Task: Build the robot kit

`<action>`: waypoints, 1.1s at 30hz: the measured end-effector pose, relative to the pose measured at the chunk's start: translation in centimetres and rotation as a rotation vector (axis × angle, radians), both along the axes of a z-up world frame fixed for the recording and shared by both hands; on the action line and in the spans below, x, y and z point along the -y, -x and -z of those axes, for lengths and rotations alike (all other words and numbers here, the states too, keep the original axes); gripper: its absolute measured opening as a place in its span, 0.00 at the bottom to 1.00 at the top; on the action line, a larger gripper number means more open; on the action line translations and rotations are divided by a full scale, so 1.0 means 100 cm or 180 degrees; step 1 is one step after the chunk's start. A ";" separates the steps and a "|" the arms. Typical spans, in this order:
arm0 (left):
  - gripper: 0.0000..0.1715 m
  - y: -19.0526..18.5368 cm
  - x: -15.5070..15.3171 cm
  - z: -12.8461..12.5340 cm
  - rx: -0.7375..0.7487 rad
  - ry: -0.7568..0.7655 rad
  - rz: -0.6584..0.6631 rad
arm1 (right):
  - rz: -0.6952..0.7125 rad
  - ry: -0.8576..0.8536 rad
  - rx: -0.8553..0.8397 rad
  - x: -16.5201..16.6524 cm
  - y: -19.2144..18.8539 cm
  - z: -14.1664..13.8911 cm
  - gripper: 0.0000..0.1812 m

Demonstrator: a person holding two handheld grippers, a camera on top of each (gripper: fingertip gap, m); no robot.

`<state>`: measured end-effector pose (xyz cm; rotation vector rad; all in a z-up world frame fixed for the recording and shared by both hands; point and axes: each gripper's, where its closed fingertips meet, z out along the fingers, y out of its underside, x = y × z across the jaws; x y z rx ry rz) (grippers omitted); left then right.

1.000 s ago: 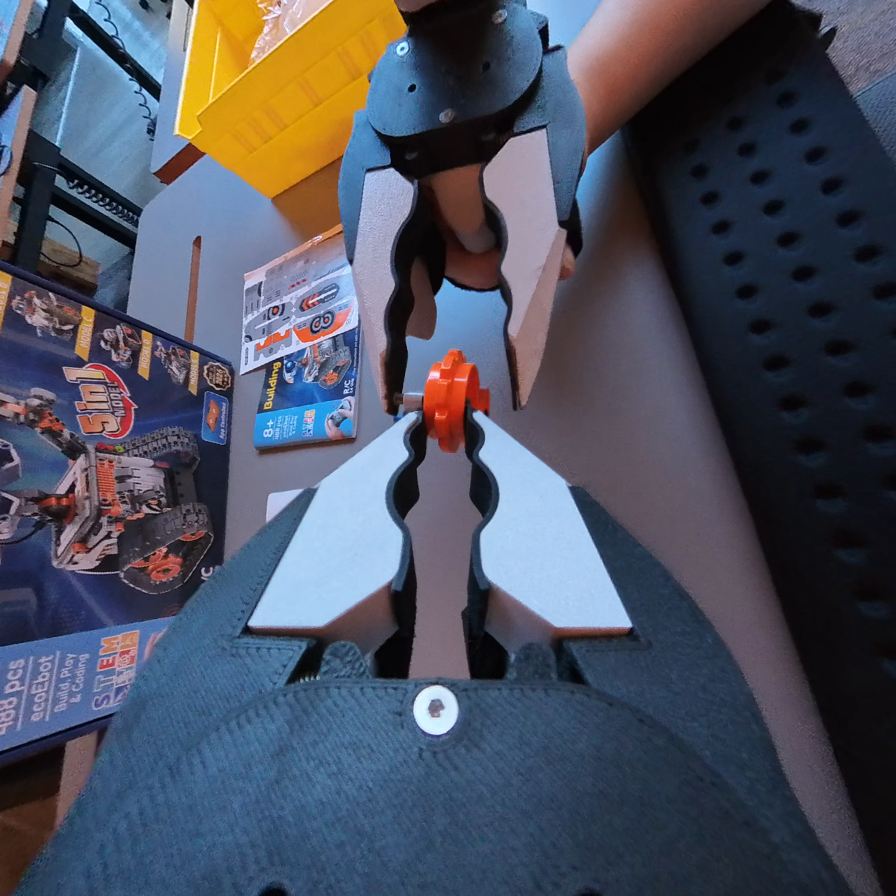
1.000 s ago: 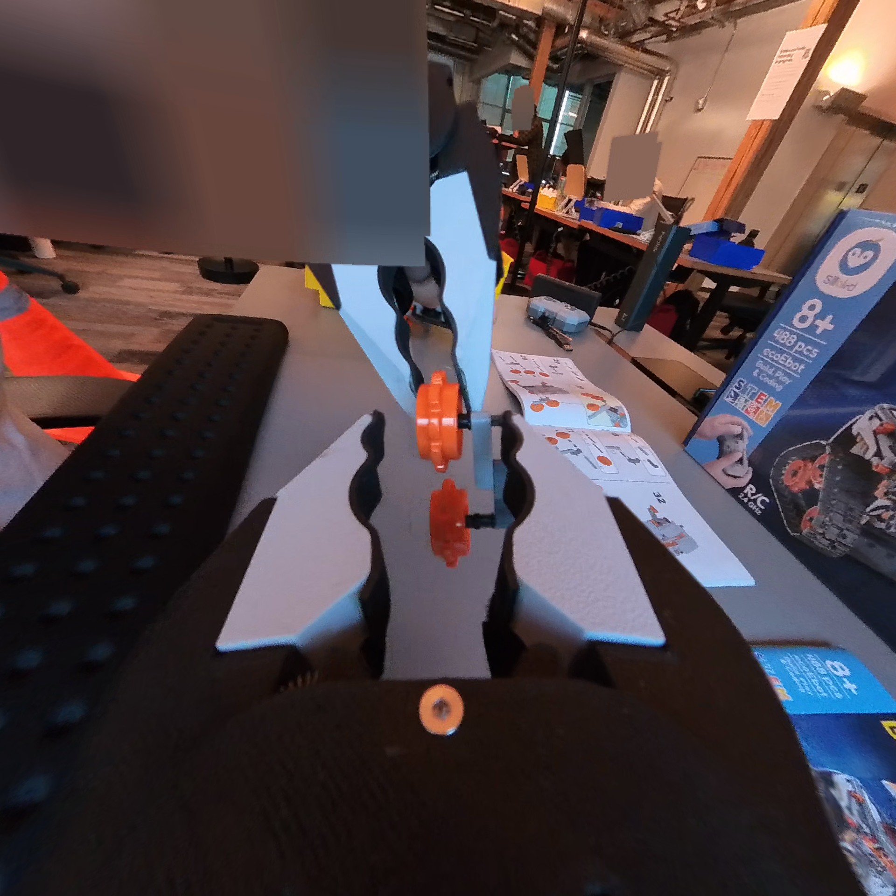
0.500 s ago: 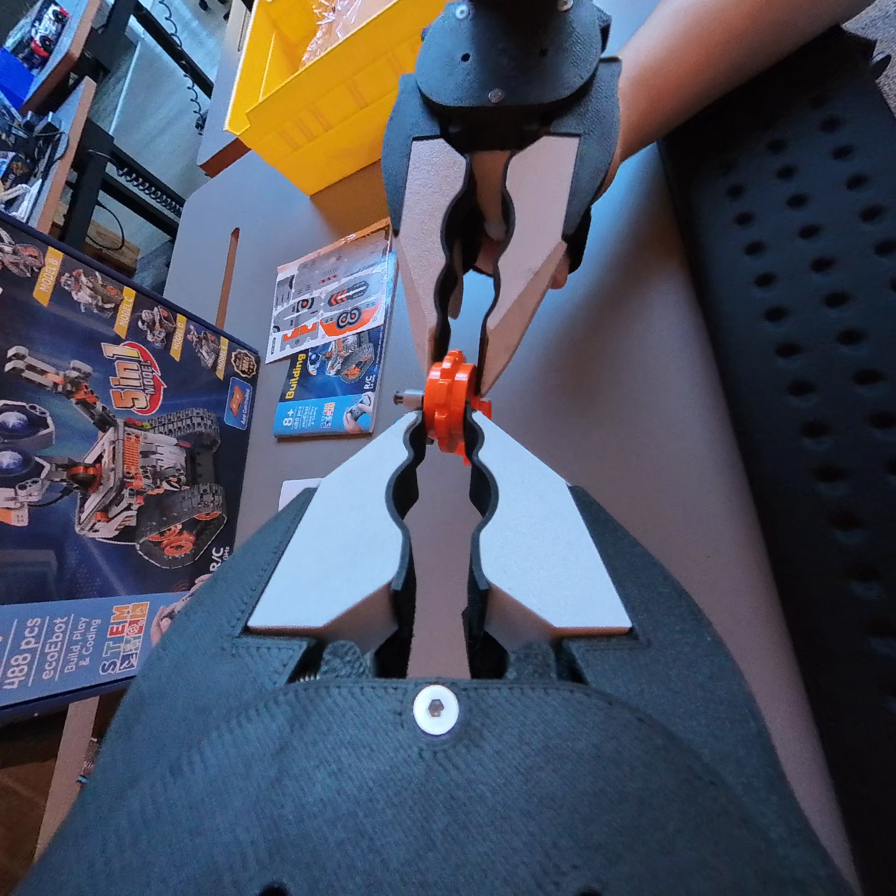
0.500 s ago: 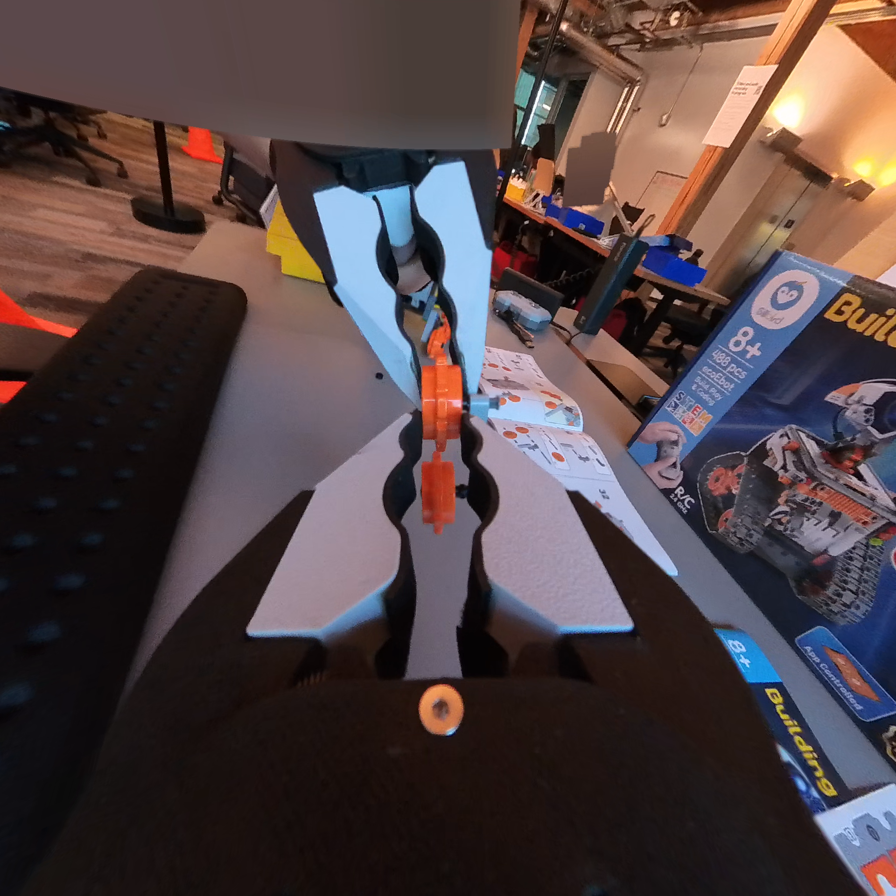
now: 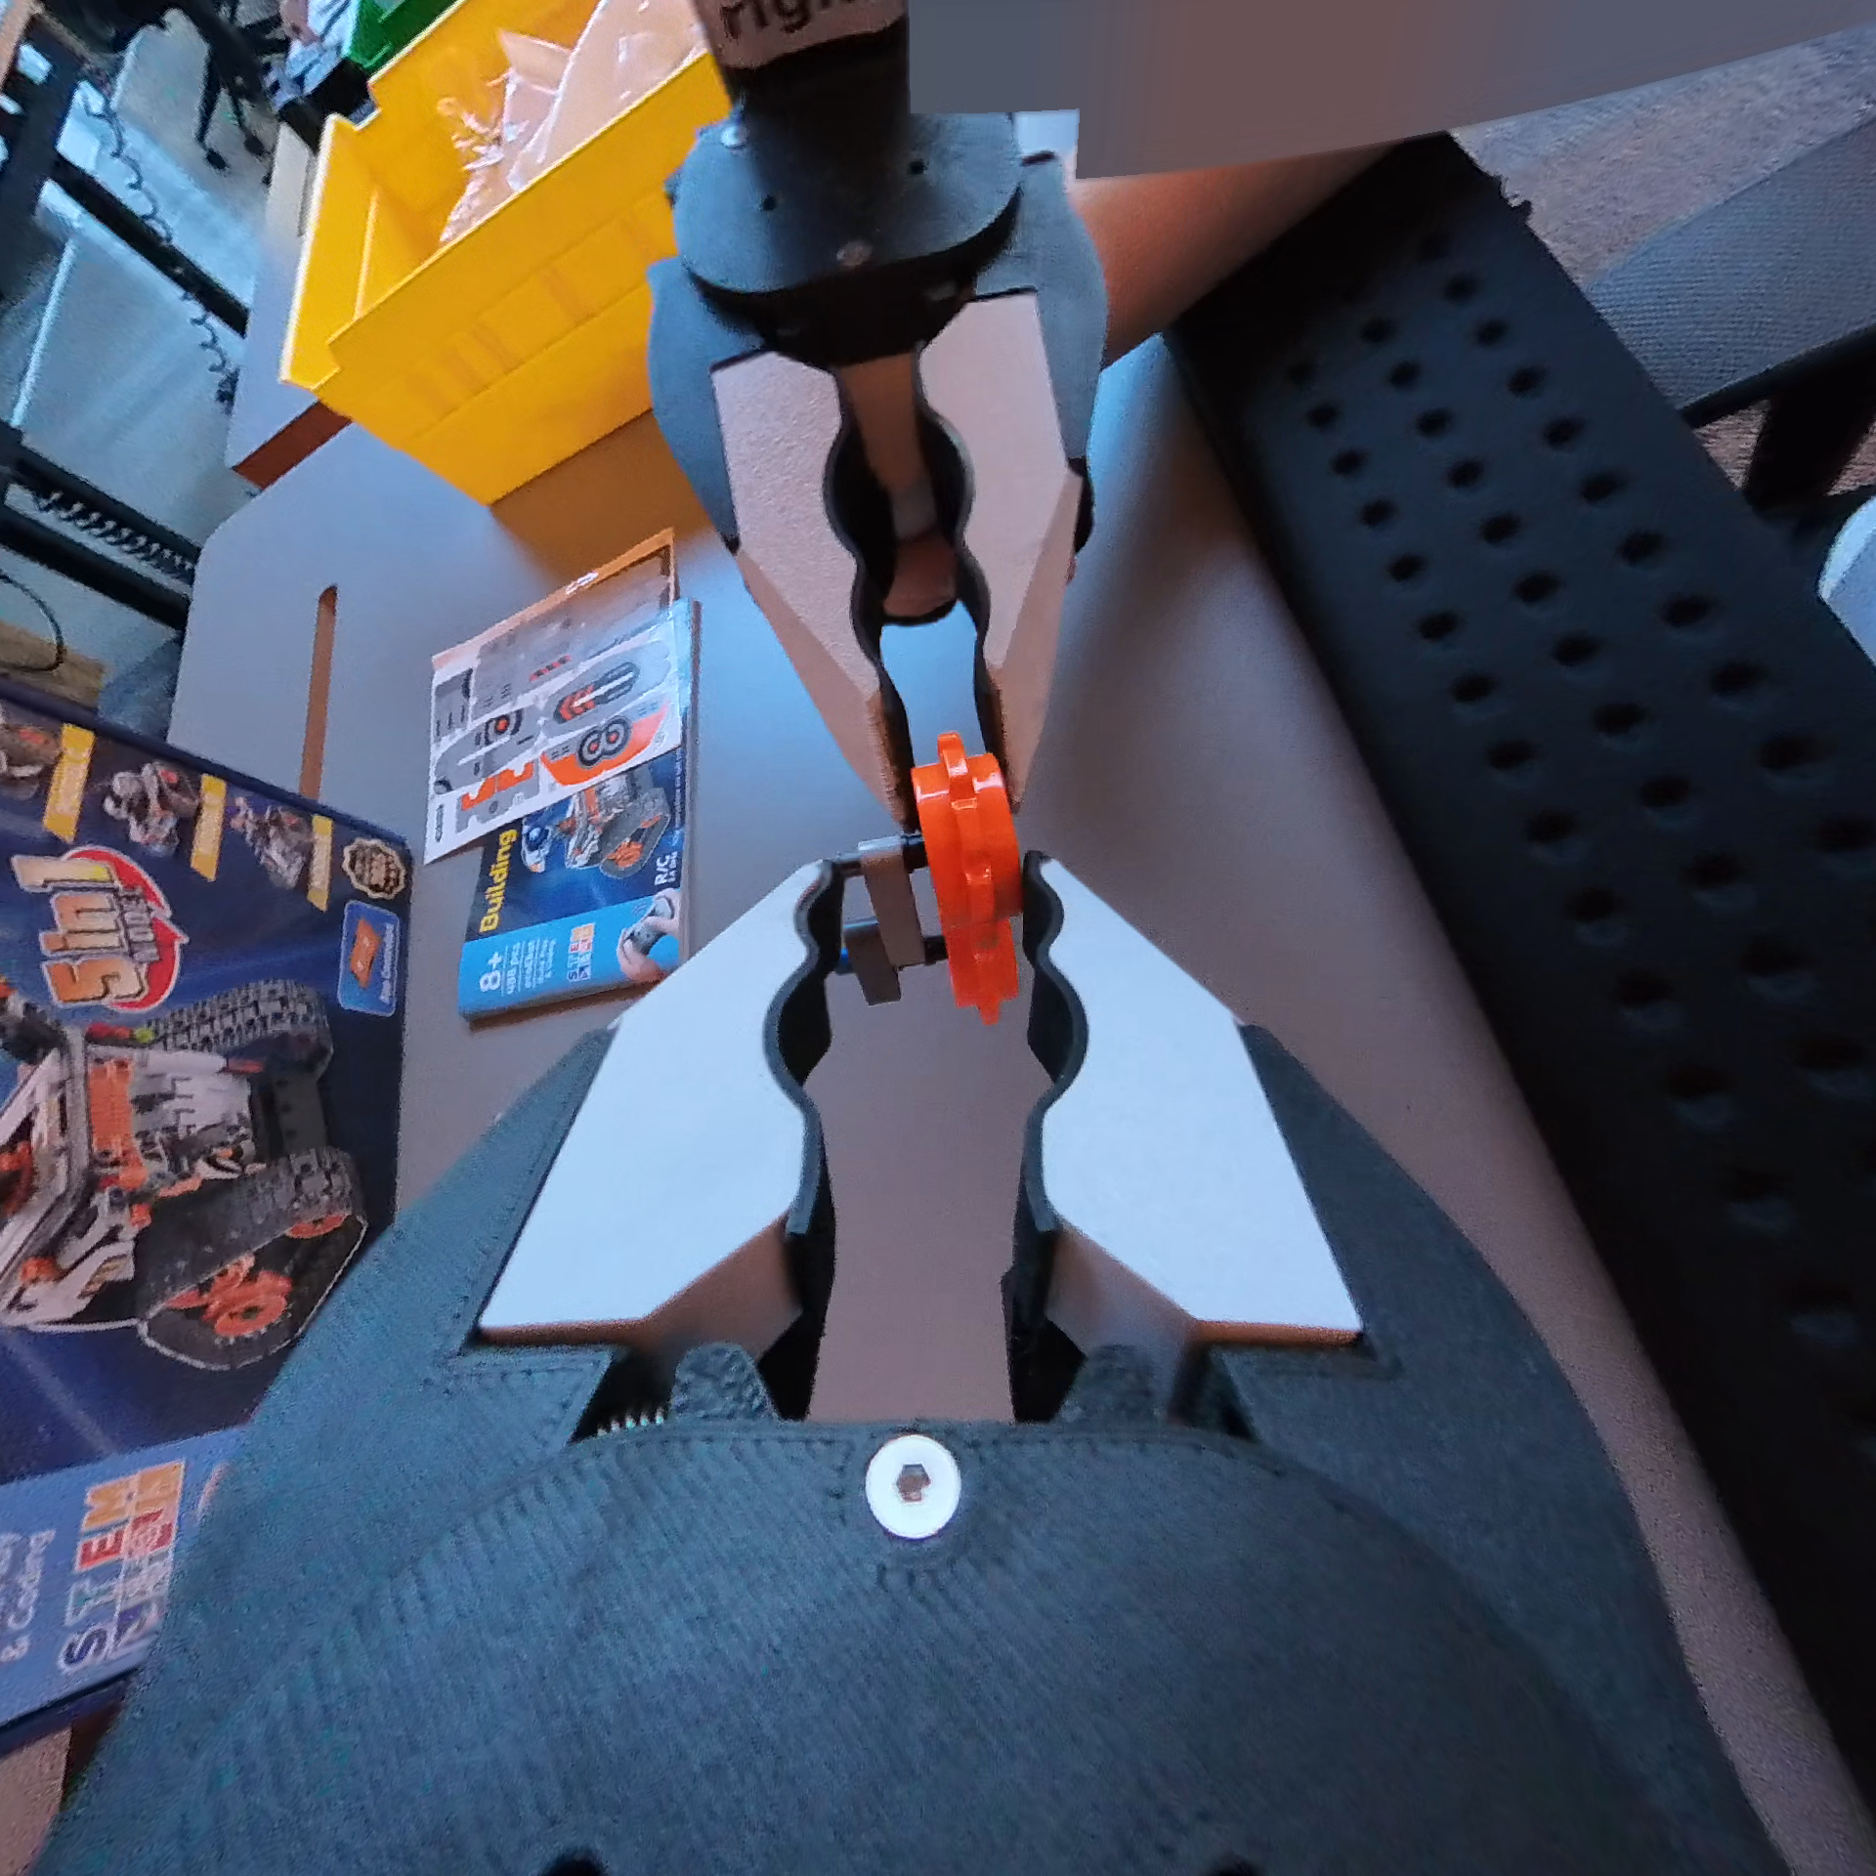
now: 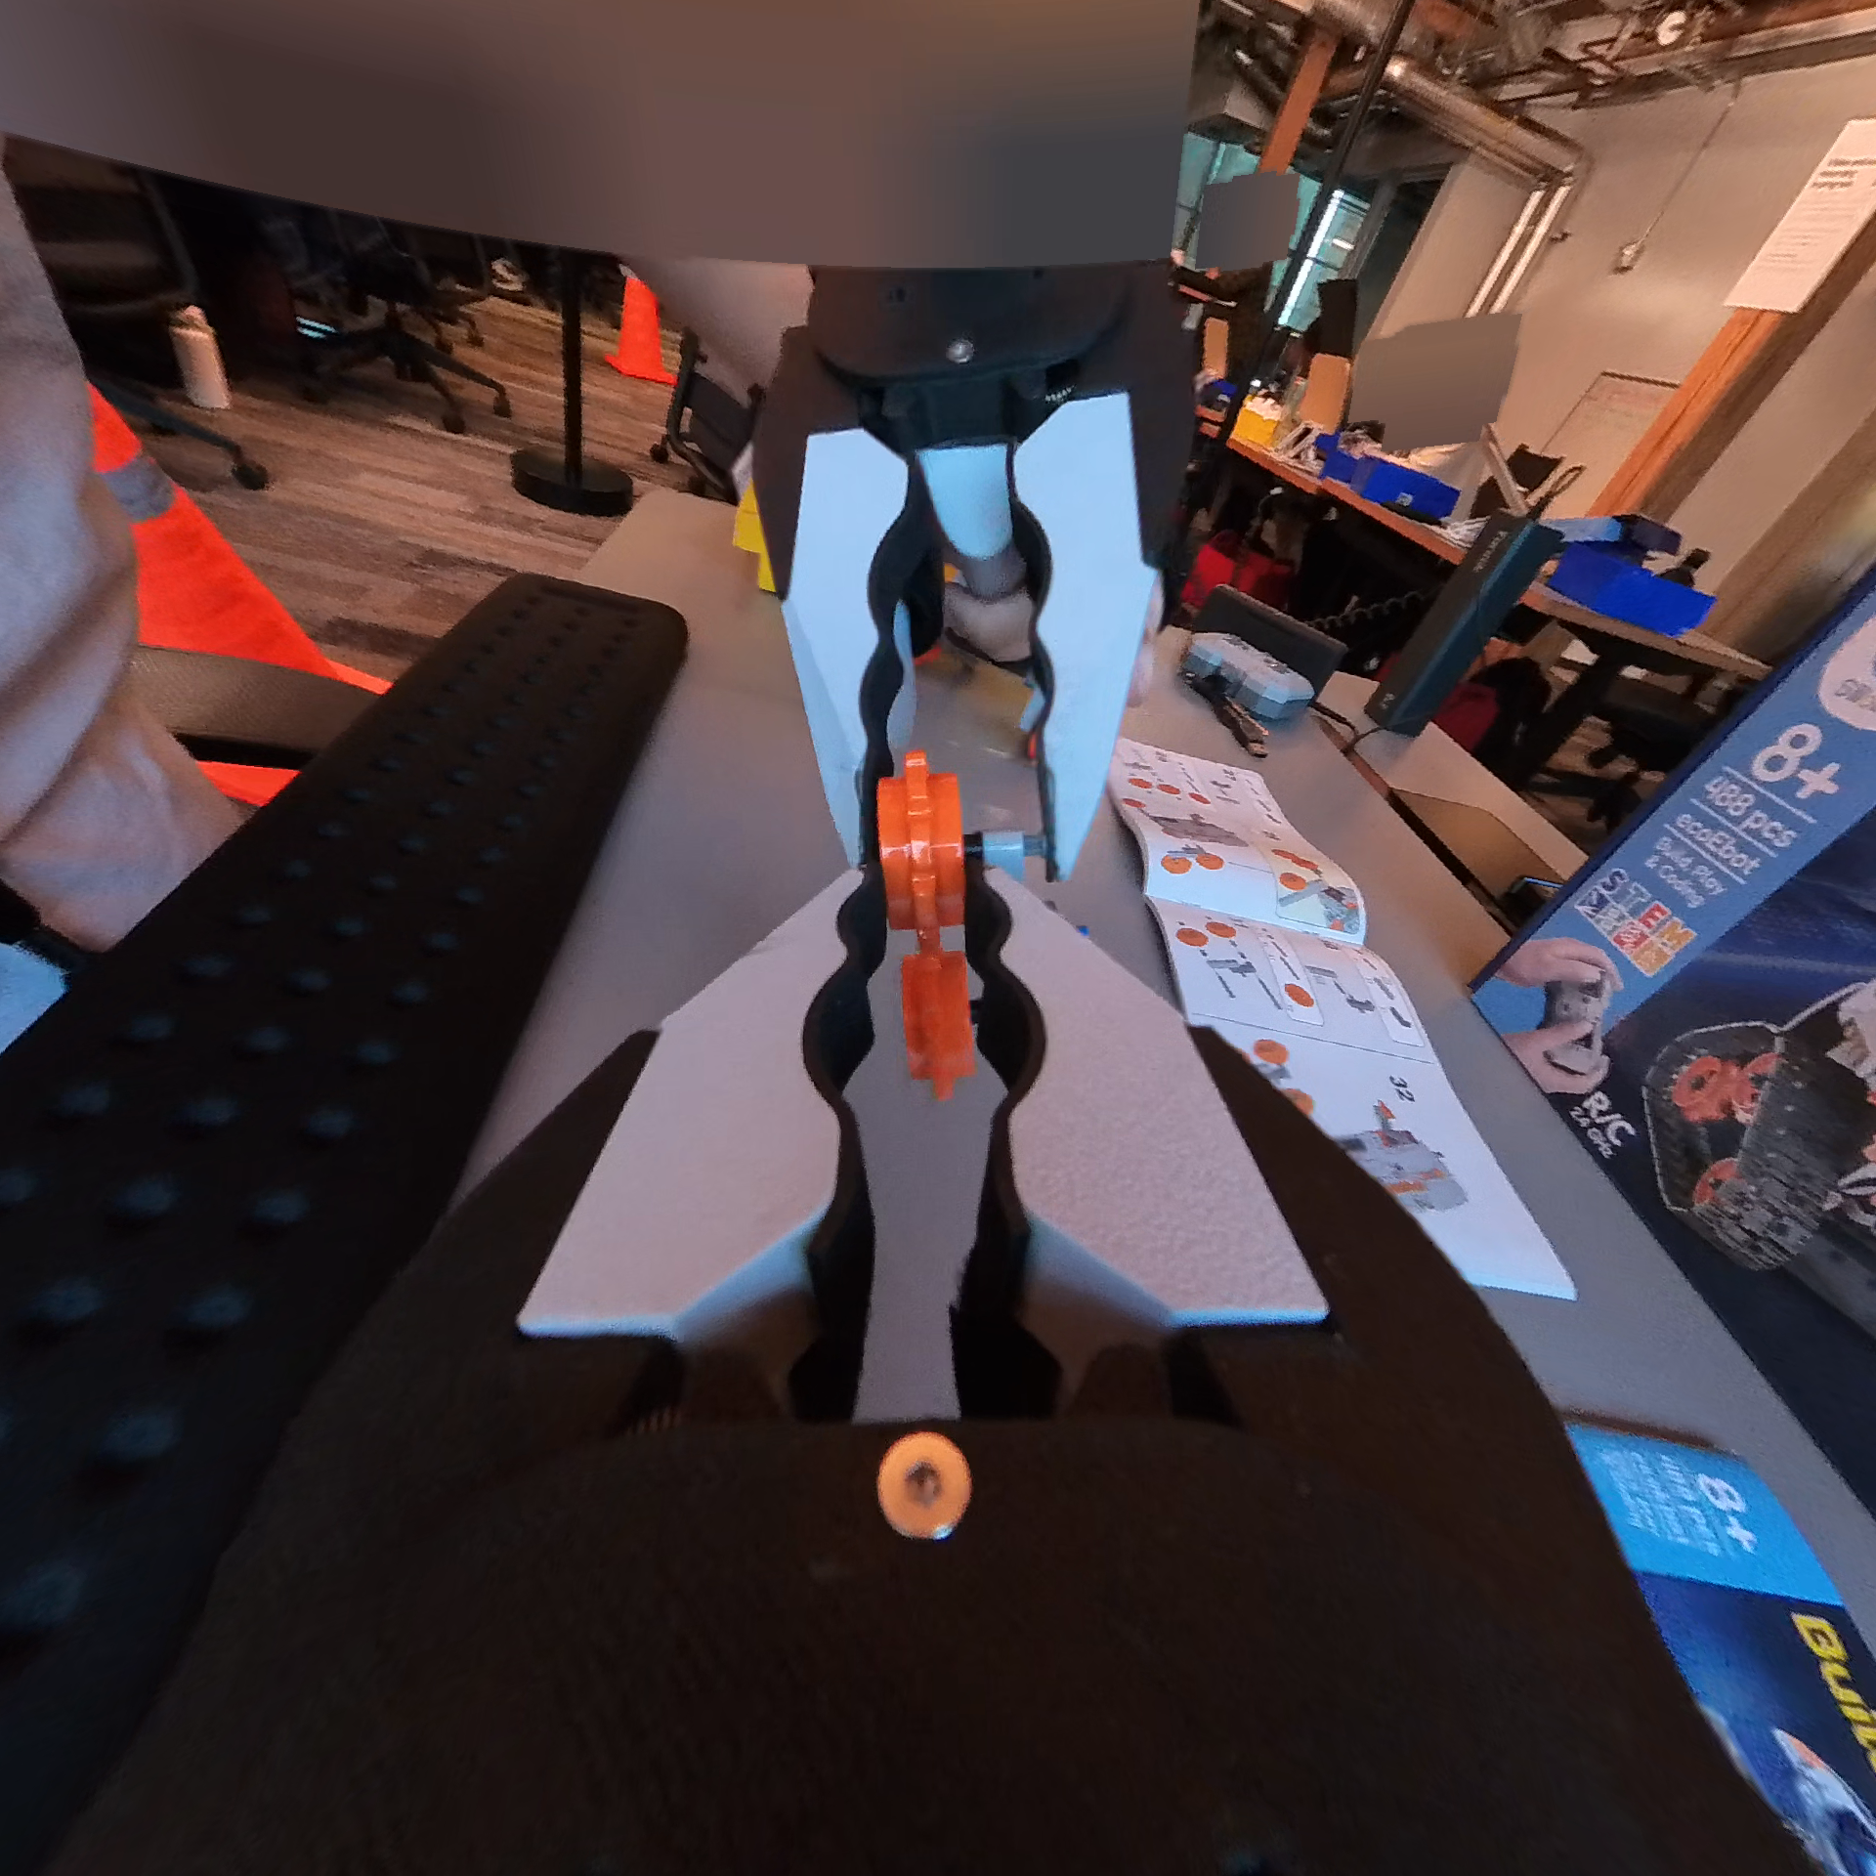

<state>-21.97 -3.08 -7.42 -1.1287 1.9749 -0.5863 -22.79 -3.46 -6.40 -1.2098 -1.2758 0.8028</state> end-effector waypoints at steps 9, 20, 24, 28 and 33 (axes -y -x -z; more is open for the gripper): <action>0.20 -0.002 -0.007 0.001 -0.0038 -0.0138 -0.0166 | 0.0019 0.0064 -0.0121 -0.008 -0.004 0.001 0.08; 0.19 -0.004 0.007 -0.006 -0.0077 -0.0383 -0.0031 | 0.0011 -0.0103 -0.0248 0.000 -0.002 -0.013 0.22; 0.19 -0.004 0.012 -0.005 -0.0108 -0.0460 0.0065 | -0.0044 -0.0022 -0.0253 0.002 0.000 -0.014 0.28; 0.20 -0.003 0.015 -0.001 -0.0174 -0.0521 0.0112 | -0.0178 0.0038 -0.0141 0.008 0.004 -0.005 0.24; 0.20 -0.004 0.017 -0.003 -0.0174 -0.0326 0.0117 | -0.0174 -0.0016 -0.0122 0.010 0.004 -0.007 0.23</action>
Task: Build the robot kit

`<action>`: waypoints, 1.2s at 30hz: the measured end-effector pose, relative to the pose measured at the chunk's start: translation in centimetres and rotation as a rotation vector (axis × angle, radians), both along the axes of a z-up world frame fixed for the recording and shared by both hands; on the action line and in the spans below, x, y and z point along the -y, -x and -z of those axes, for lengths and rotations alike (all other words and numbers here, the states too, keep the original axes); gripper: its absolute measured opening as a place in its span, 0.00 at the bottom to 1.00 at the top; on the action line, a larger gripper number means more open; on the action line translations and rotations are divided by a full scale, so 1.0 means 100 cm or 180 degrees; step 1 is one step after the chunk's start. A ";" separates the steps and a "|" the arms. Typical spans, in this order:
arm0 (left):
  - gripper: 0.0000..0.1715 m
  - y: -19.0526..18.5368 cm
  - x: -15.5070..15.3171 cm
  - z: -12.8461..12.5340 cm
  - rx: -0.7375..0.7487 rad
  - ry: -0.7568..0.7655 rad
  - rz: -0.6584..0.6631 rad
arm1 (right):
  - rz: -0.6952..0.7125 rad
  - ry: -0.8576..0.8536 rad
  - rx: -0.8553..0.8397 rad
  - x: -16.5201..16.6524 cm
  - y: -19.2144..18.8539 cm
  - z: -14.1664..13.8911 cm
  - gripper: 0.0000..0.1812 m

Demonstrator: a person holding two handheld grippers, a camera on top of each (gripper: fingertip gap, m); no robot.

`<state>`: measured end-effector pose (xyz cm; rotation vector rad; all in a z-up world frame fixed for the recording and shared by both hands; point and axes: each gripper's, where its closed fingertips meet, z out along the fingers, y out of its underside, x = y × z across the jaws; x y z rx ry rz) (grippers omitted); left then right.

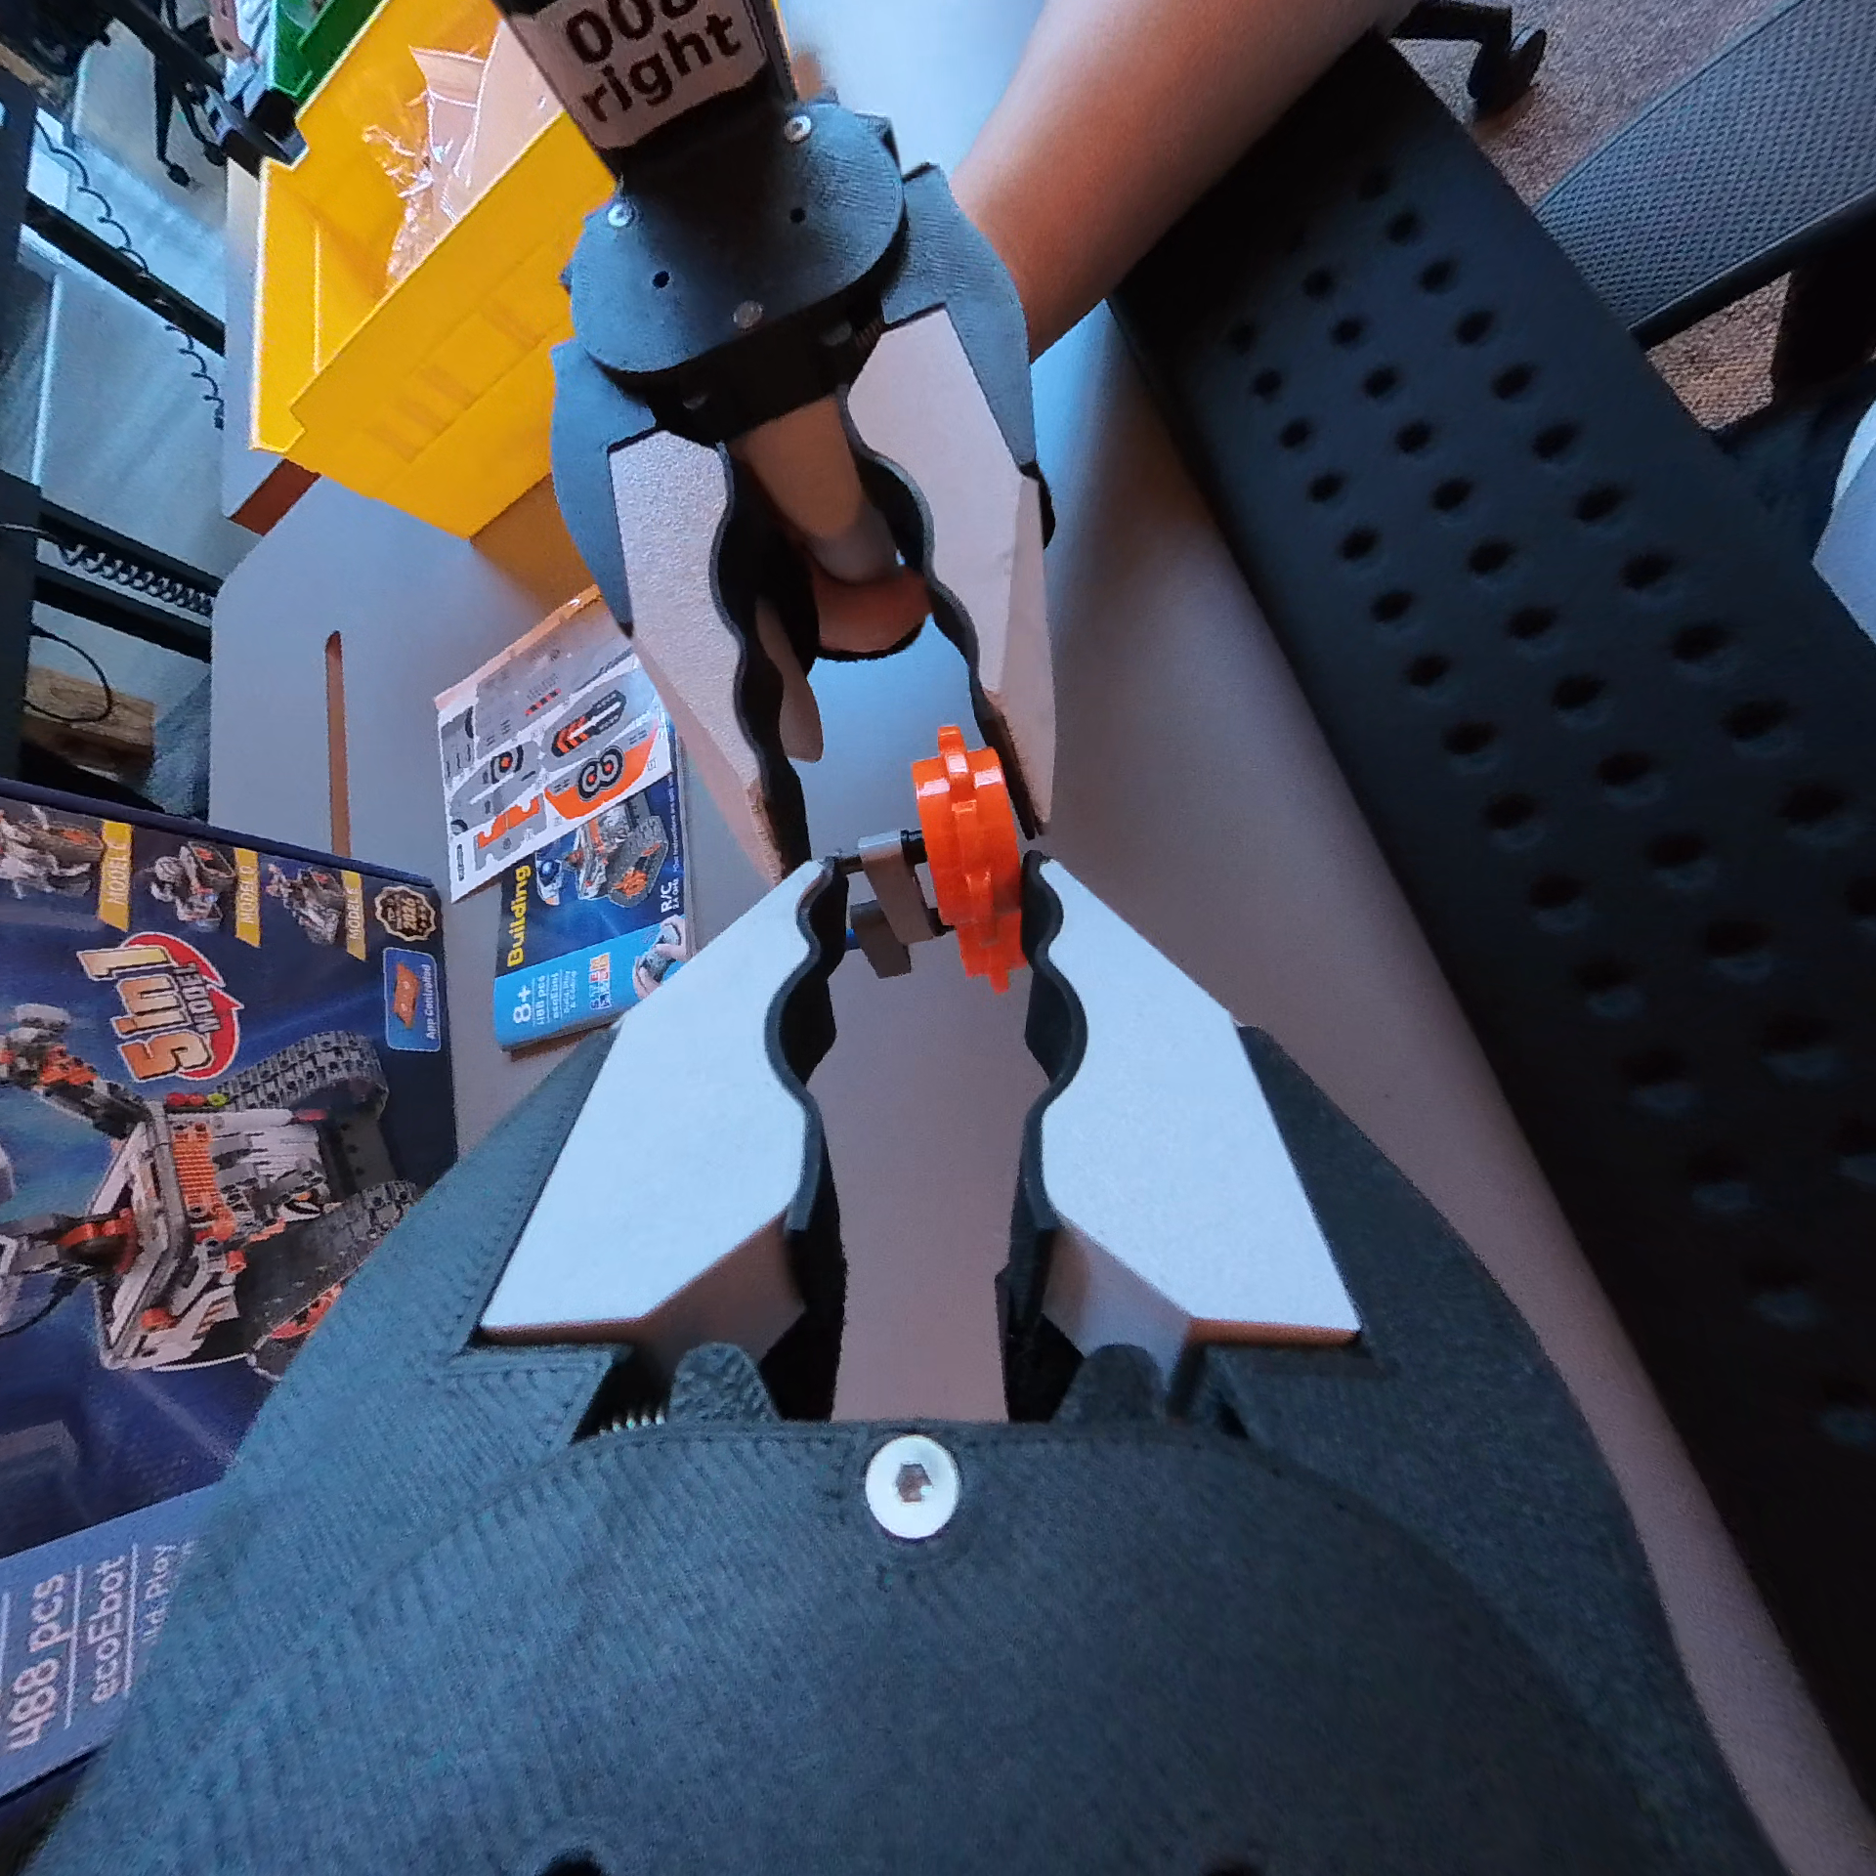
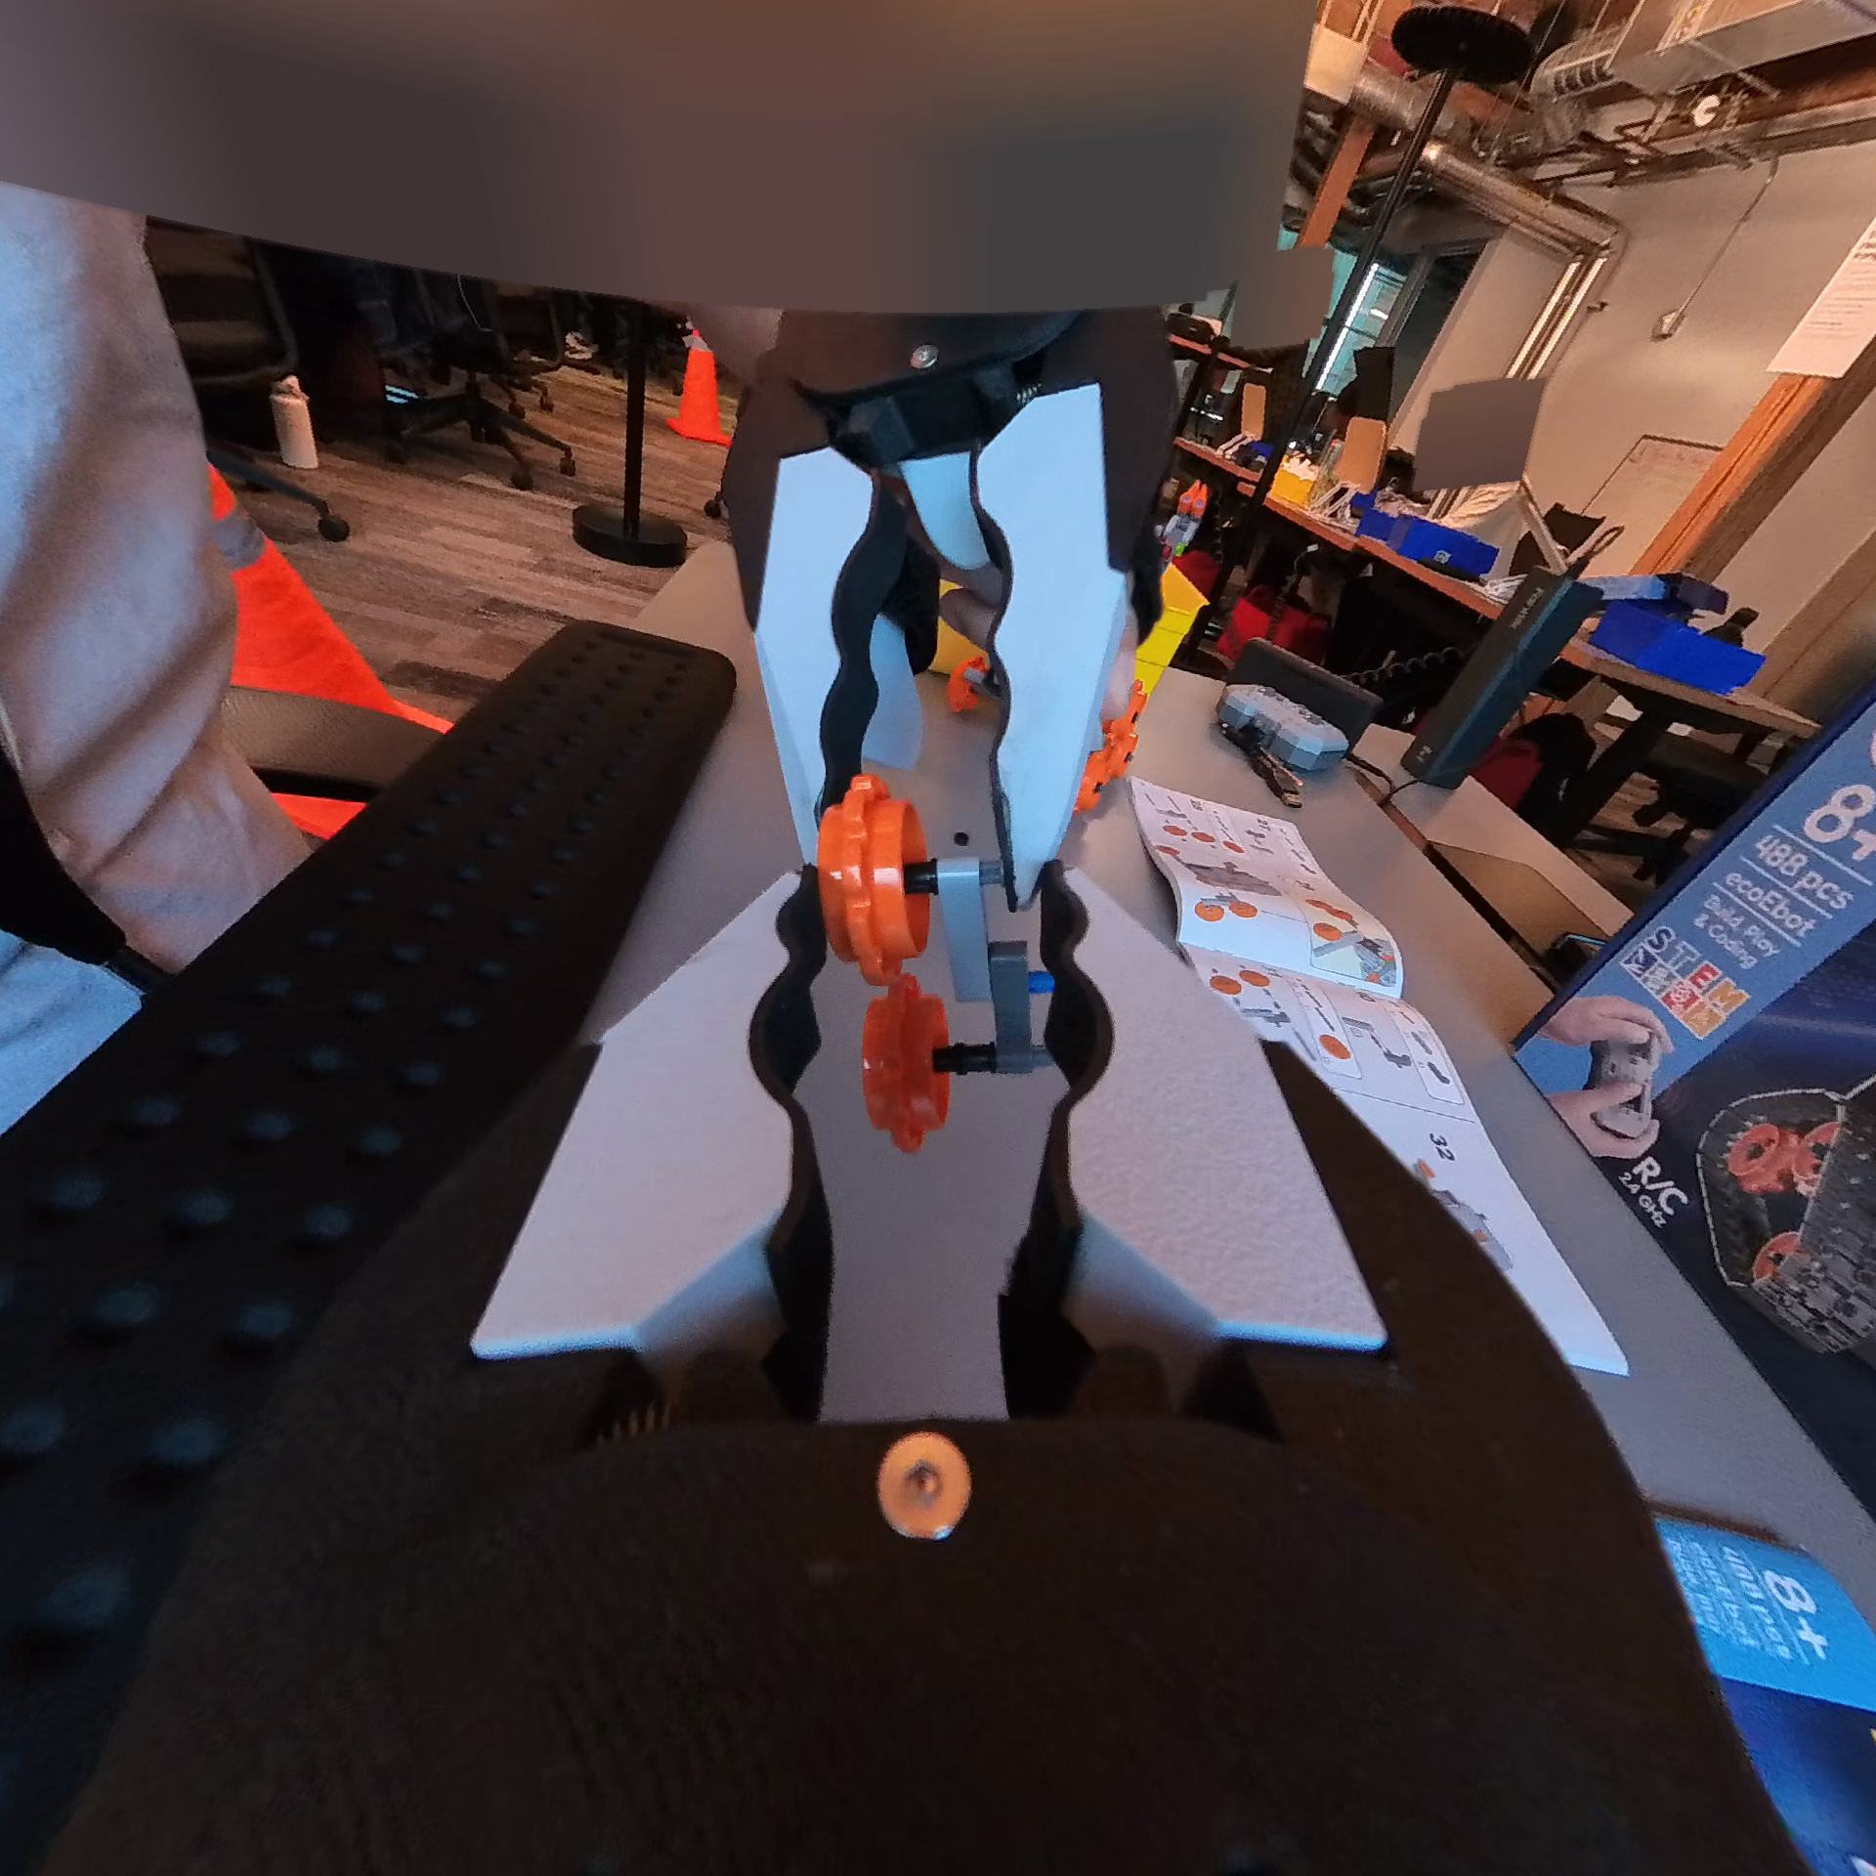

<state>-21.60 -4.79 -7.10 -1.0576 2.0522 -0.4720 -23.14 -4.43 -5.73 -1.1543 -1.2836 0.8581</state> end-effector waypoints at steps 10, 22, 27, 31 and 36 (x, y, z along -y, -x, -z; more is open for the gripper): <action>0.19 0.000 0.003 -0.004 0.0001 0.0116 0.0065 | 0.0058 -0.0138 0.0047 0.002 -0.001 -0.003 0.22; 0.19 -0.001 0.004 -0.001 -0.0070 0.0208 0.0076 | 0.0051 -0.0127 0.0099 0.003 -0.001 0.000 0.22; 0.19 0.001 0.004 0.003 -0.0141 0.0215 0.0069 | 0.0044 -0.0118 0.0177 0.003 0.000 0.005 0.22; 0.19 0.000 0.003 0.001 -0.0124 0.0226 0.0054 | 0.0054 -0.0110 0.0158 0.002 -0.001 0.004 0.21; 0.19 0.000 0.003 0.002 -0.0130 0.0242 0.0042 | 0.0051 -0.0076 0.0172 0.001 -0.001 0.005 0.22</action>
